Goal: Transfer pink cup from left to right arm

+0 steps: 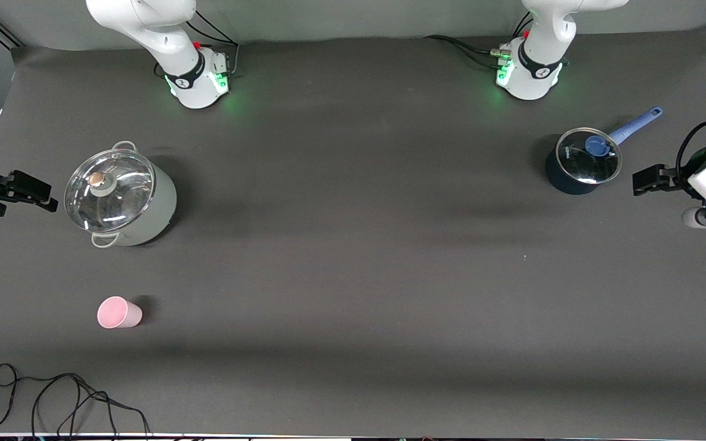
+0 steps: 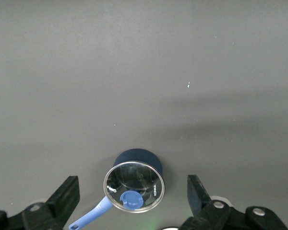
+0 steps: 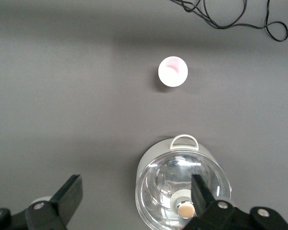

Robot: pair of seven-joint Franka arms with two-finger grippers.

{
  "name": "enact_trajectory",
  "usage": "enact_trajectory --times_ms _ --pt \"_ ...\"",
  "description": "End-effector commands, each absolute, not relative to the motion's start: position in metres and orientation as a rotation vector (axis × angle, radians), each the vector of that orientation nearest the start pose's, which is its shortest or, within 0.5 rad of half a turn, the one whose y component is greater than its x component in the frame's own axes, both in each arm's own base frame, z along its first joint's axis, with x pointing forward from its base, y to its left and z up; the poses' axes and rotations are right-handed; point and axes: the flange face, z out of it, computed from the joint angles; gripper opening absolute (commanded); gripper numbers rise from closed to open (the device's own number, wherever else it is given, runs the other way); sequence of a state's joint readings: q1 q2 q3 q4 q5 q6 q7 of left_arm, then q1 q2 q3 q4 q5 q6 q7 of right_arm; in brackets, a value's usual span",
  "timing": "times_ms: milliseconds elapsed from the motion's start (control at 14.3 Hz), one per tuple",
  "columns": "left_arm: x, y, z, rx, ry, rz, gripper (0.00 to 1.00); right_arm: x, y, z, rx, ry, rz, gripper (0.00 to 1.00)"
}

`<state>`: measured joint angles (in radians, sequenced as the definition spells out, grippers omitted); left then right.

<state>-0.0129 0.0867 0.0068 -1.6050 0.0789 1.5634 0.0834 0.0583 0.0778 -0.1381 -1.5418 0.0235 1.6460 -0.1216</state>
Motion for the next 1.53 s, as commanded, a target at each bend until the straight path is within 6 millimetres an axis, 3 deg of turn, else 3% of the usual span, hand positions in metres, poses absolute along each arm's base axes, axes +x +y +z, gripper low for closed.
enact_trajectory --times_ms 0,279,488,627,836,1464 --pt "0.542 0.004 0.563 -3.061 0.167 0.104 1.0 0.579 -0.04 0.609 -3.14 -0.089 -0.035 1.0" --pt "0.528 0.008 0.572 -3.059 0.164 0.1 1.0 0.579 -0.04 0.609 -3.14 -0.091 -0.033 1.0" --pt "0.531 -0.018 0.603 -3.051 0.198 0.002 1.0 0.579 -0.039 0.609 -3.14 -0.094 -0.033 1.0" --pt "0.534 -0.026 0.611 -3.054 0.213 -0.013 1.0 0.579 -0.039 0.609 -3.14 -0.096 -0.033 1.0" --pt "0.539 -0.026 0.601 -3.065 0.213 0.116 1.0 0.578 -0.039 0.609 -3.139 -0.096 -0.028 1.0" --pt "0.54 -0.027 0.597 -3.07 0.219 0.121 1.0 0.578 -0.039 0.609 -3.139 -0.094 -0.028 1.0"
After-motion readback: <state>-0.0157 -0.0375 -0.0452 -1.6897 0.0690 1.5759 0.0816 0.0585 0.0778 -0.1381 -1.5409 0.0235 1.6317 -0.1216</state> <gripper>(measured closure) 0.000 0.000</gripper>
